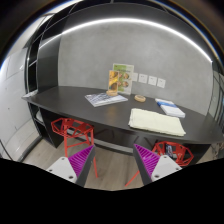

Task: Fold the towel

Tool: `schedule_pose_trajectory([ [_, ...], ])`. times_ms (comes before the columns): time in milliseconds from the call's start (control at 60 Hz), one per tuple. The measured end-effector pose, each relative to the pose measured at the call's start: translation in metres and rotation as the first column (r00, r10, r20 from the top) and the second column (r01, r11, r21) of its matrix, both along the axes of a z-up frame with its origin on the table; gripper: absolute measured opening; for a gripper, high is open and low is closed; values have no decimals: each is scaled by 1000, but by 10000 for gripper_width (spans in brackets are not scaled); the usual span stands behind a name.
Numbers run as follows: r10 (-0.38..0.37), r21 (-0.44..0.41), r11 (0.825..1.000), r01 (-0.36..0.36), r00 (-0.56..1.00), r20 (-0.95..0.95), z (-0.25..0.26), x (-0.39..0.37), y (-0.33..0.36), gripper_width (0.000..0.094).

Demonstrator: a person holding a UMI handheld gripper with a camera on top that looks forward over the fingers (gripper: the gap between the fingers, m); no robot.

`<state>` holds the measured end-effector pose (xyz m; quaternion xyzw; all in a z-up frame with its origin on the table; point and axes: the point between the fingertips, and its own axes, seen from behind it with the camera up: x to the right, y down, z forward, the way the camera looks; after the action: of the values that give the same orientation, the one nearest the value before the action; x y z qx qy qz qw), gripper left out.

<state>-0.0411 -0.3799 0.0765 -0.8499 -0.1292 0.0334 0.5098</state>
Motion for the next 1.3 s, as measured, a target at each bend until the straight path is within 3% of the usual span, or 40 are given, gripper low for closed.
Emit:
schedule_pose_trajectory([
  [217, -59, -12, 998, 60, 998, 8, -1, 12, 8, 784],
  [367, -37, -17, 999, 38, 999, 30, -10, 11, 39, 813],
  [500, -47, -29, 998, 47, 999, -2, -23, 16, 95, 847],
  [767, -58, 39, 998, 57, 998, 29, -45, 38, 245, 846],
  [917, -72, -13, 997, 73, 997, 34, -83, 56, 300, 824],
  [933, -62, -8, 998, 62, 998, 23, -82, 53, 303, 868],
  [950, -54, 0, 999, 54, 999, 7, -82, 51, 307, 792],
  [983, -41, -6, 999, 41, 999, -3, -82, 50, 310, 783],
  [1017, -27, -5, 1000, 27, 1000, -12, -83, 48, 312, 706],
  [1067, -26, 2, 1000, 26, 1000, -13, -84, 52, 318, 436],
  [1133, -82, 32, 996, 81, 996, 24, -83, 72, 320, 77],
  [1300, -91, 43, 995, 90, 996, 18, -80, 73, 322, 17],
])
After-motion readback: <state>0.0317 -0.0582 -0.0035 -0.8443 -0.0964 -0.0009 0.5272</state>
